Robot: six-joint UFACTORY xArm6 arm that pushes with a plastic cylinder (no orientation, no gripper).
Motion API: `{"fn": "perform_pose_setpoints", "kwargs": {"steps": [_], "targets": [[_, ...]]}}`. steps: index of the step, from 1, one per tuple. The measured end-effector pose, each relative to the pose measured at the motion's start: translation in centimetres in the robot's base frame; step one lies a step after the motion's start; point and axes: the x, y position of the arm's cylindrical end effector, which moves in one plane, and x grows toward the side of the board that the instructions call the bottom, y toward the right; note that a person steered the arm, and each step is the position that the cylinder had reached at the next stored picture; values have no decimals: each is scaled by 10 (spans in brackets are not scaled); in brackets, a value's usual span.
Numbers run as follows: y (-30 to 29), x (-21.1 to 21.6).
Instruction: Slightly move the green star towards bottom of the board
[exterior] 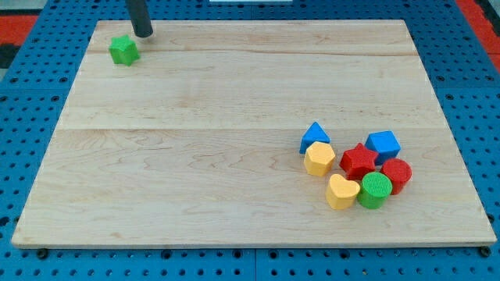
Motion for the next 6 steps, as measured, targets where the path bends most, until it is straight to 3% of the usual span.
{"fn": "perform_pose_setpoints", "kwargs": {"steps": [1, 3, 4, 5, 6], "targets": [[-29, 23], [5, 106], [-34, 130], [-35, 136], [-35, 183]]}}
